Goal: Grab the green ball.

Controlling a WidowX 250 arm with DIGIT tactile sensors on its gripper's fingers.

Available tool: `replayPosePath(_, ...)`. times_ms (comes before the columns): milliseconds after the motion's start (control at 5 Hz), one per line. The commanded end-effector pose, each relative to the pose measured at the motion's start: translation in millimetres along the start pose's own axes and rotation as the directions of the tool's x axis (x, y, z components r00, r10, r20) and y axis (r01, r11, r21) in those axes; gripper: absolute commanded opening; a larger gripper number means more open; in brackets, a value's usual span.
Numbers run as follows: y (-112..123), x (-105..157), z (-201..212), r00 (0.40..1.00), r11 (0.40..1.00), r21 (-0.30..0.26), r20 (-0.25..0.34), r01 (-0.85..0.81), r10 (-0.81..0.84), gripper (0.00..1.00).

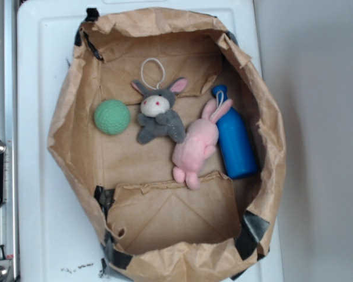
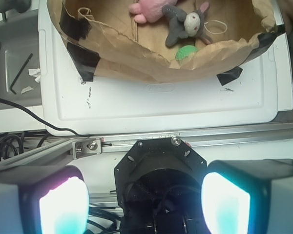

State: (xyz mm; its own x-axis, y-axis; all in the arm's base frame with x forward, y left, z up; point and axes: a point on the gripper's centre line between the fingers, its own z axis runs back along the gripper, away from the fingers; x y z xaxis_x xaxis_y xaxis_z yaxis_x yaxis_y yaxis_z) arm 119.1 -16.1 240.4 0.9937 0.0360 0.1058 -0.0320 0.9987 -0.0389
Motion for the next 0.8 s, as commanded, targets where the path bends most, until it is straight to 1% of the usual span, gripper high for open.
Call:
replayPosePath(0,50,89,-7,0.994,0.995,0.023,0.056,-0.095,0.093,1.0)
replayPosePath(200,74,85,-19,0.992,0.998,0.053,0.121,0.038,-0.044,1.0)
replayPosePath(400,108,129,-56,0.973,0.98,0.047,0.117,0.193,-0.197,1.0)
replayPosePath(600,108,129,-56,0.973,0.98,0.047,0.117,0.193,-0.197,1.0)
